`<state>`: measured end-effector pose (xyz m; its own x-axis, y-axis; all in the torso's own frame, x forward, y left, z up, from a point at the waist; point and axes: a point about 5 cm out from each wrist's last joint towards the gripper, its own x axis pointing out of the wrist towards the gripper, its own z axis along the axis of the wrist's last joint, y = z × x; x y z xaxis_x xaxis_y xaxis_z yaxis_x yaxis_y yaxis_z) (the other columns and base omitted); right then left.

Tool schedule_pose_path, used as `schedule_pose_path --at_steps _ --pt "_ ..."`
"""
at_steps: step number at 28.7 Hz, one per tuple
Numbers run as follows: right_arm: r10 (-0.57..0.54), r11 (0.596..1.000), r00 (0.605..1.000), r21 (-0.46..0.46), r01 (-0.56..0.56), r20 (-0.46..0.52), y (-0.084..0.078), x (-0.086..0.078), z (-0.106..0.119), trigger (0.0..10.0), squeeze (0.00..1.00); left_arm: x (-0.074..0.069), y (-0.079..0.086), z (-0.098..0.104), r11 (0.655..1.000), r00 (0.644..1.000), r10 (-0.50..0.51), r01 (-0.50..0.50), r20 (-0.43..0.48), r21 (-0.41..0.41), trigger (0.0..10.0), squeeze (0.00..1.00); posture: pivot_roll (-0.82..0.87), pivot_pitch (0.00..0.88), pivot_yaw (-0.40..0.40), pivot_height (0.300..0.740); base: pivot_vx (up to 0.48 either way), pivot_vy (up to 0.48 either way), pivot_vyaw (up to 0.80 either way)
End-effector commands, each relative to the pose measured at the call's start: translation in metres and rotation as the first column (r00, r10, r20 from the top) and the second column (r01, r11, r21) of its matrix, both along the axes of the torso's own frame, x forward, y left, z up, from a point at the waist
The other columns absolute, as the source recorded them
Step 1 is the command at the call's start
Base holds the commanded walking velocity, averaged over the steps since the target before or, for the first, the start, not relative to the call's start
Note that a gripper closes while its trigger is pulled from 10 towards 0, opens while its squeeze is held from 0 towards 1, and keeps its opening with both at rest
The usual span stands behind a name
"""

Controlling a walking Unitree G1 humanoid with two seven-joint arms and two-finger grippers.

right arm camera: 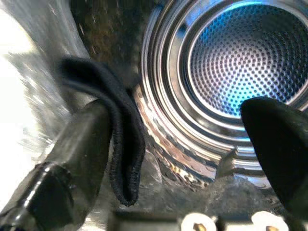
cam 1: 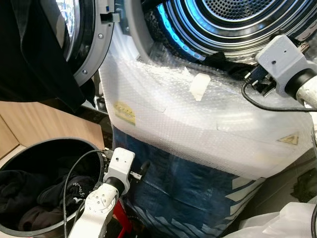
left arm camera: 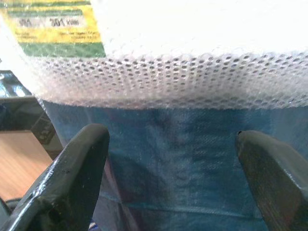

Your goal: Clothes washing

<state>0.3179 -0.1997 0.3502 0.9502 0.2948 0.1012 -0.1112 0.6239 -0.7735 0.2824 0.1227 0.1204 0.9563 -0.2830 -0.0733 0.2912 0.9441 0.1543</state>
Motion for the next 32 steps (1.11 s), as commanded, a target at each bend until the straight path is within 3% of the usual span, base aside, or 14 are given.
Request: schedule_pose_path --at_steps 1,11,13,15,17,18,20,22,23,24,25,26,30,32 --pt "0.059 0.998 0.998 0.034 -0.059 0.010 0.005 -0.008 0.005 10.0 0.00 0.001 -0.004 0.000 1.000 1.000 -0.021 0.021 0.002 -0.004 10.0 0.00 -0.06 0.084 -0.039 0.740 0.000 0.000 0.00" --pt "0.239 0.967 0.970 0.102 -0.234 -0.036 0.026 -0.029 -0.003 10.0 0.00 0.001 -0.005 0.000 1.000 1.000 -0.023 0.023 0.004 -0.011 10.0 0.00 -0.06 0.084 -0.045 0.740 0.000 0.000 0.00" --pt "0.289 0.936 0.956 0.226 -0.269 -0.058 0.033 -0.028 -0.005 10.0 0.00 0.001 -0.006 0.000 1.000 1.000 -0.025 0.025 0.007 -0.015 10.0 0.00 -0.06 0.081 -0.048 0.740 0.000 0.000 0.00" --pt "0.357 0.889 0.933 0.321 -0.326 -0.040 0.043 -0.030 -0.005 10.0 0.00 0.001 -0.006 0.000 0.999 1.000 -0.025 0.025 0.009 -0.022 10.0 0.00 -0.06 0.081 -0.051 0.740 0.000 0.000 0.00" --pt "0.476 0.770 0.876 0.446 -0.457 0.075 0.057 -0.039 -0.003 10.0 0.00 0.001 -0.007 0.000 0.999 1.000 -0.025 0.025 0.013 -0.032 10.0 0.00 -0.05 0.080 -0.058 0.740 0.000 0.000 0.00" --pt "0.476 0.770 0.876 0.446 -0.457 0.075 0.057 -0.039 -0.003 10.0 0.00 0.001 -0.007 0.000 0.999 1.000 -0.025 0.025 0.013 -0.032 10.0 0.00 -0.05 0.080 -0.058 0.740 0.000 0.000 0.00" --pt "0.552 0.622 0.823 0.590 -0.515 0.135 0.072 -0.051 -0.025 10.0 0.00 -0.001 -0.005 0.001 0.999 1.000 -0.007 0.008 0.022 -0.043 10.0 0.00 -0.05 0.082 -0.063 0.740 0.000 0.000 0.00" --pt "0.606 0.554 0.783 0.634 -0.540 0.137 0.079 -0.058 -0.033 10.0 0.00 -0.001 -0.003 0.001 0.999 1.000 0.002 -0.001 0.026 -0.045 10.0 0.00 -0.04 0.081 -0.064 0.740 0.000 0.000 0.00" --pt "0.685 0.502 0.720 0.647 -0.574 0.108 0.090 -0.070 -0.045 10.0 0.00 -0.002 -0.001 0.002 0.999 0.999 0.013 -0.011 0.035 -0.048 10.0 0.00 -0.04 0.083 -0.064 0.740 0.000 0.000 0.00" --pt "0.685 0.502 0.720 0.647 -0.574 0.108 0.090 -0.070 -0.045 10.0 0.00 -0.002 -0.001 0.002 0.999 0.999 0.013 -0.011 0.035 -0.048 10.0 0.00 -0.04 0.083 -0.064 0.740 0.000 0.000 0.00" --pt "0.758 0.468 0.649 0.638 -0.612 0.066 0.100 -0.083 -0.056 10.0 0.00 -0.001 0.000 0.003 0.998 0.999 0.023 -0.021 0.048 -0.053 10.0 0.00 -0.04 0.083 -0.062 0.740 0.000 0.000 0.00" --pt "0.787 0.448 0.615 0.643 -0.622 0.047 0.104 -0.089 -0.062 10.0 0.00 -0.001 0.001 0.004 0.998 0.998 0.029 -0.026 0.053 -0.057 10.0 0.00 -0.05 0.081 -0.062 0.740 0.000 0.000 0.00" --pt "0.803 0.441 0.595 0.715 -0.542 -0.044 0.106 -0.093 -0.089 10.0 0.00 0.000 0.002 0.006 0.998 0.997 0.033 -0.029 0.066 -0.060 10.0 0.00 -0.04 0.078 -0.062 0.740 0.000 0.000 0.00" --pt "0.776 0.498 0.617 0.725 -0.476 -0.128 0.103 -0.093 -0.112 10.0 0.00 0.001 0.001 0.008 0.997 0.996 0.035 -0.030 0.077 -0.067 10.0 0.00 -0.04 0.075 -0.064 0.740 0.000 0.000 0.00"
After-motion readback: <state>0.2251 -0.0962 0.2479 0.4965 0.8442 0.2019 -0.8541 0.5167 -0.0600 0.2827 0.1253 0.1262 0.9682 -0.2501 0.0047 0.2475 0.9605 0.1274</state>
